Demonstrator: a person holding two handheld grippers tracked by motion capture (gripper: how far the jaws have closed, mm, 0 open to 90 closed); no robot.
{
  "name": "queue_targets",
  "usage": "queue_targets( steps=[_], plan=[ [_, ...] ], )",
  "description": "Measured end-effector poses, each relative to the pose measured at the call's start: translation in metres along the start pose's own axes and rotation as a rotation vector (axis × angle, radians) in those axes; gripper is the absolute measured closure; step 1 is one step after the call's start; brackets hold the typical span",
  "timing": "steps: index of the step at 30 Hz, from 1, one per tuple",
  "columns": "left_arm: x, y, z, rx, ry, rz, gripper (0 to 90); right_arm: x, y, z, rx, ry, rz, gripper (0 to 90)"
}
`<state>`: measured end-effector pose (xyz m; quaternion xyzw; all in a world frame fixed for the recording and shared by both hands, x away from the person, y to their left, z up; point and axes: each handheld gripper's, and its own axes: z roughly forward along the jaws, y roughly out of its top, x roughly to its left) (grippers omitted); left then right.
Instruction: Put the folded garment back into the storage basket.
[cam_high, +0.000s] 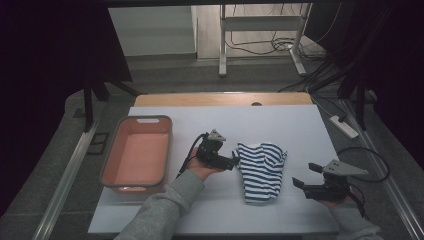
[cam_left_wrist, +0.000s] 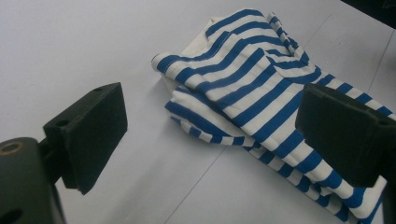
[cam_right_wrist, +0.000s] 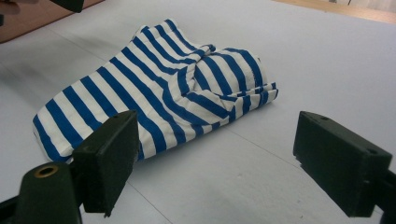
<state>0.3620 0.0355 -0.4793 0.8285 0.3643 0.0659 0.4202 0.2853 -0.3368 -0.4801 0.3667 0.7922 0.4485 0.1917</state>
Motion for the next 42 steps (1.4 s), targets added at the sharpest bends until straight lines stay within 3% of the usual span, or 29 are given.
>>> queue_targets(
  steps=[25,42],
  plan=[
    [0.009,0.007,0.029,0.035,0.0,-0.036,9.8,0.0,0.0,0.001,0.002,0.0,-0.005,15.3],
    [0.01,0.01,0.047,0.062,0.007,-0.04,9.8,-0.001,0.0,0.001,0.0,0.001,-0.006,15.3]
  ],
)
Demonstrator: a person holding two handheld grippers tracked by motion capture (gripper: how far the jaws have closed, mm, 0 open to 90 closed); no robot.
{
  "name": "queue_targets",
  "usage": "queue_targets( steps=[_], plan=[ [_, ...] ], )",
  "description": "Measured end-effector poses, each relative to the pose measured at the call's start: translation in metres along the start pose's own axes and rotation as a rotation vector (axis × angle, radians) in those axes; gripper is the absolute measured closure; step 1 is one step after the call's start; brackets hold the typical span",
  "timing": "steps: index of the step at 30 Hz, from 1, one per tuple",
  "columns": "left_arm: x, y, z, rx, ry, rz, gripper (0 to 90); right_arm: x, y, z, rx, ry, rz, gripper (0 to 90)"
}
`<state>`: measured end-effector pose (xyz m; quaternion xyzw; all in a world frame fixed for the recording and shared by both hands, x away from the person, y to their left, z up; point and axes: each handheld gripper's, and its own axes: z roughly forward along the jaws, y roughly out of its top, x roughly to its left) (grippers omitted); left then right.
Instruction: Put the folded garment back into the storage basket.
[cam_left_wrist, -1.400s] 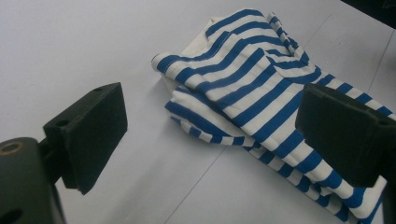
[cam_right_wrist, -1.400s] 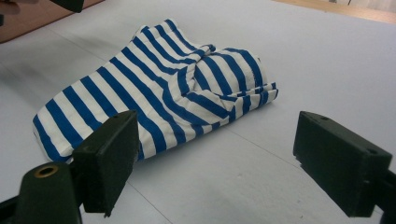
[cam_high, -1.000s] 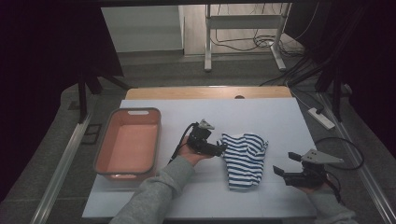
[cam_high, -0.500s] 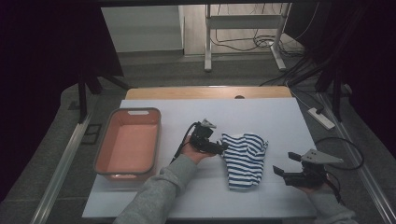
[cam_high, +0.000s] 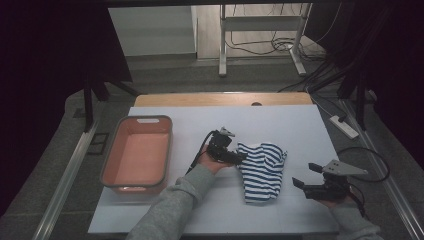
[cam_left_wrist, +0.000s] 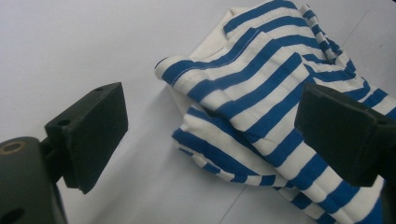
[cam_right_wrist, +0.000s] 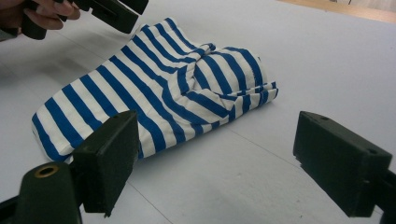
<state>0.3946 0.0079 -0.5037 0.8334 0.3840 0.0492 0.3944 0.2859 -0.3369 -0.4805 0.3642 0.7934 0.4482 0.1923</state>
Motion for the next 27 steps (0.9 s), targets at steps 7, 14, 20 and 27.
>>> queue_targets(
  steps=[7,14,20,27],
  plan=[
    [0.001,0.001,0.01,0.013,0.005,-0.003,9.6,0.0,0.0,0.0,0.001,0.001,-0.001,15.3],
    [-0.001,0.002,0.018,0.029,0.008,0.007,9.3,0.0,0.0,-0.001,0.002,0.001,-0.001,15.3],
    [-0.002,0.003,0.024,0.044,0.004,0.015,9.3,0.0,0.0,0.0,0.001,0.003,-0.002,15.3],
    [-0.004,0.003,0.029,0.051,0.003,0.012,8.9,0.0,0.0,0.0,0.003,0.002,0.0,15.3]
  ],
)
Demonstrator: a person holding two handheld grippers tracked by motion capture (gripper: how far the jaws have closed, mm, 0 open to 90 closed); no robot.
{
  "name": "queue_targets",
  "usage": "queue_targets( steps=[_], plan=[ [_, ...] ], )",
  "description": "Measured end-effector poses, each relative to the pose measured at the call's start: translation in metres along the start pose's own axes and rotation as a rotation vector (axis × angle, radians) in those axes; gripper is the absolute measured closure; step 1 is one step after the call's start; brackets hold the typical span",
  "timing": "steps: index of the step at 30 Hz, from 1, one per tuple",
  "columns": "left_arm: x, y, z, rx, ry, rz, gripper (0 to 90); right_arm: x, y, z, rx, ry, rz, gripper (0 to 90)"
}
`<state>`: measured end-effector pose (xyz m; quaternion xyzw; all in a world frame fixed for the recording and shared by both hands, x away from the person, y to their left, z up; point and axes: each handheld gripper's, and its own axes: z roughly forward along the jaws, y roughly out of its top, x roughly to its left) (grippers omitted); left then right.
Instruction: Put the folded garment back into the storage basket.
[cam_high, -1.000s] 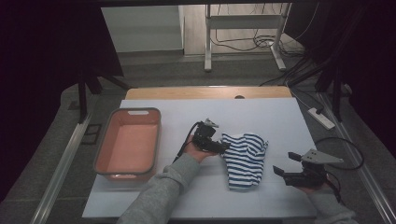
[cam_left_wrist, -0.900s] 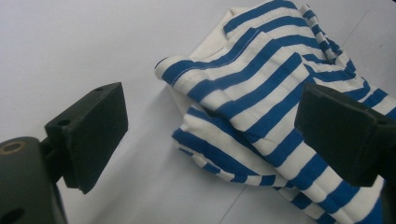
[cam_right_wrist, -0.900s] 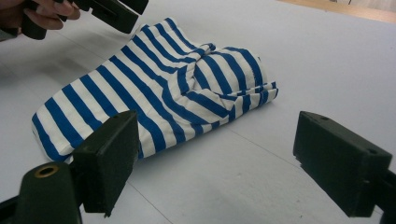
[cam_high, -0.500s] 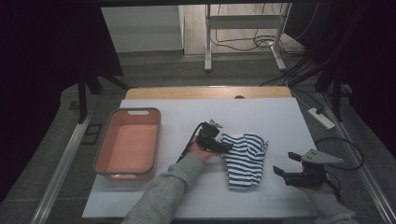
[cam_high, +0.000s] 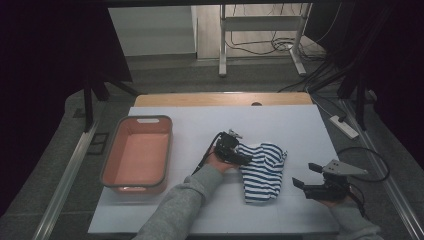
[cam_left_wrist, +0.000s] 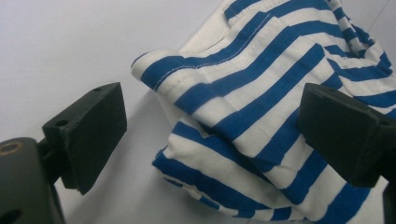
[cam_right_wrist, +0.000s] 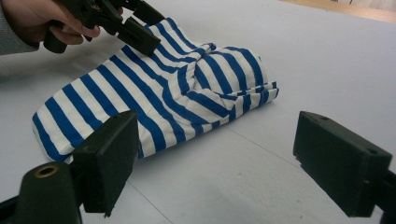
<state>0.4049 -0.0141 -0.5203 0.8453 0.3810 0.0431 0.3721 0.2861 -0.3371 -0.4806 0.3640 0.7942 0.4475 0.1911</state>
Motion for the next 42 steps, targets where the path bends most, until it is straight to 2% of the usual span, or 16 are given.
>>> queue_targets(
  steps=[10,24,25,26,27,30,31,32,33,35,36,37,38,39,42],
  plan=[
    [0.001,-0.001,0.007,0.029,0.0,-0.018,7.0,0.0,0.0,0.0,0.002,0.001,0.001,15.3],
    [-0.002,0.0,0.011,0.058,0.002,0.002,7.5,0.0,0.0,0.001,0.004,0.002,0.001,15.3],
    [-0.003,0.0,0.011,0.058,-0.003,0.009,9.3,0.0,0.0,0.001,0.004,0.002,0.001,15.3],
    [-0.005,0.0,0.011,0.058,-0.018,0.029,16.5,0.0,0.0,0.001,0.004,0.002,0.002,15.3],
    [-0.005,0.0,0.011,0.058,-0.018,0.029,20.6,0.0,0.0,0.001,0.004,0.002,0.002,15.3],
    [-0.008,0.001,0.011,0.065,-0.005,0.06,24.6,0.0,0.0,0.001,0.005,0.002,0.001,15.3],
    [-0.008,0.001,0.01,0.065,-0.008,0.059,27.1,0.0,0.0,0.001,0.004,0.002,0.002,15.3],
    [-0.007,0.001,0.009,0.066,-0.014,0.057,33.5,0.0,0.0,0.001,0.005,0.002,0.001,15.3],
    [-0.007,0.0,0.009,0.066,-0.02,0.059,33.5,0.0,0.0,0.001,0.005,0.002,0.001,15.3],
    [-0.007,0.0,0.008,0.067,-0.032,0.065,39.9,0.0,0.0,0.001,0.004,0.002,0.001,15.3],
    [-0.008,0.0,0.008,0.068,-0.034,0.071,45.7,0.0,0.0,0.001,0.004,0.002,0.001,15.4],
    [-0.009,0.0,0.008,0.07,-0.037,0.079,45.7,0.0,0.0,0.001,0.004,0.002,0.001,15.4],
    [-0.011,0.0,0.009,0.07,-0.043,0.082,53.4,0.0,0.0,0.001,0.005,0.002,0.002,15.4],
    [-0.012,0.0,0.009,0.069,-0.05,0.086,53.4,0.0,0.0,0.001,0.005,0.002,0.002,15.4],
    [-0.013,0.0,0.01,0.068,-0.069,0.09,65.6,0.0,0.0,0.001,0.005,0.001,0.002,15.4]
  ],
)
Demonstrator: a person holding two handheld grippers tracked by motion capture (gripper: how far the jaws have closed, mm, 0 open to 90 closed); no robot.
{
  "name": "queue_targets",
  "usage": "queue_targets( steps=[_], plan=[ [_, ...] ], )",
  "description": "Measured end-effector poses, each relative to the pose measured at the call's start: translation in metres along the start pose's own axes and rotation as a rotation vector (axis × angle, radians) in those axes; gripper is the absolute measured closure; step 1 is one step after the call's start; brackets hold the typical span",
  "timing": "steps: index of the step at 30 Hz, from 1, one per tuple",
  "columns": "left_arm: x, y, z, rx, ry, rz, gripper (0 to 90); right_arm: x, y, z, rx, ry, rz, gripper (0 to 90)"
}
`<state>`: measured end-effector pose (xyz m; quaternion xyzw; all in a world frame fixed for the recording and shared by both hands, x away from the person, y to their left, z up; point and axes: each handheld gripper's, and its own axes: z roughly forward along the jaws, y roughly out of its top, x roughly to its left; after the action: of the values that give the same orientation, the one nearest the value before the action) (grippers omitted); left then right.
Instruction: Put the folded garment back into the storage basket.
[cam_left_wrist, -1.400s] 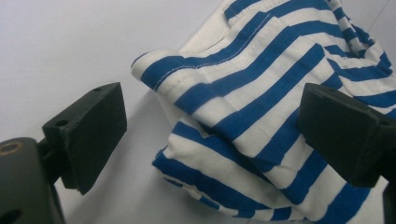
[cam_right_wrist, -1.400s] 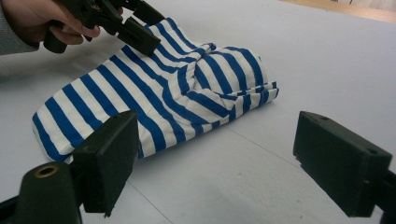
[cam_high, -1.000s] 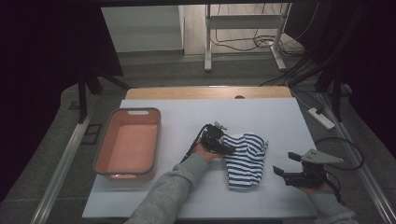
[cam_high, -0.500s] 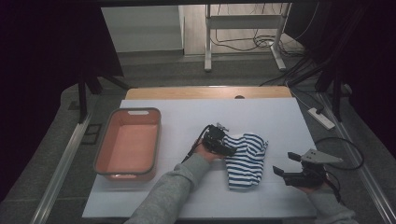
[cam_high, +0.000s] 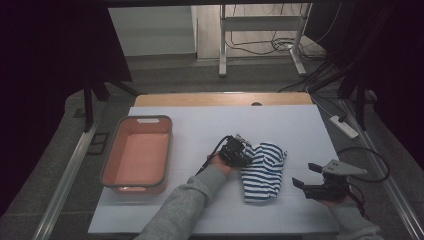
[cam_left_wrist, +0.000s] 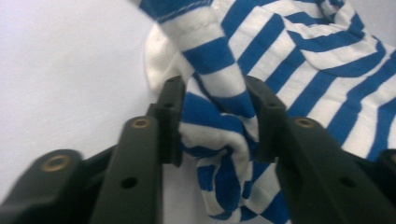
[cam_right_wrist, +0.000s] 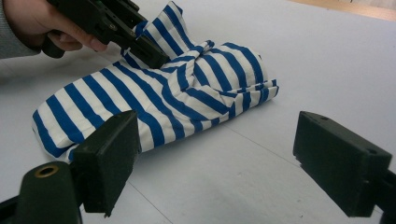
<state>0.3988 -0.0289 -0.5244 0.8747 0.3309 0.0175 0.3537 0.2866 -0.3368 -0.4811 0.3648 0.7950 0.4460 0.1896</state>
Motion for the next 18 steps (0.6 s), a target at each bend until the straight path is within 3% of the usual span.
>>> queue_targets(
  steps=[9,18],
  plan=[
    [-0.001,0.0,-0.002,-0.008,-0.009,0.015,72.6,0.0,0.0,0.0,-0.001,-0.002,0.0,15.5],
    [-0.004,0.002,-0.014,-0.059,-0.03,0.009,73.7,-0.001,0.0,-0.001,-0.003,-0.008,0.003,15.7]
  ],
)
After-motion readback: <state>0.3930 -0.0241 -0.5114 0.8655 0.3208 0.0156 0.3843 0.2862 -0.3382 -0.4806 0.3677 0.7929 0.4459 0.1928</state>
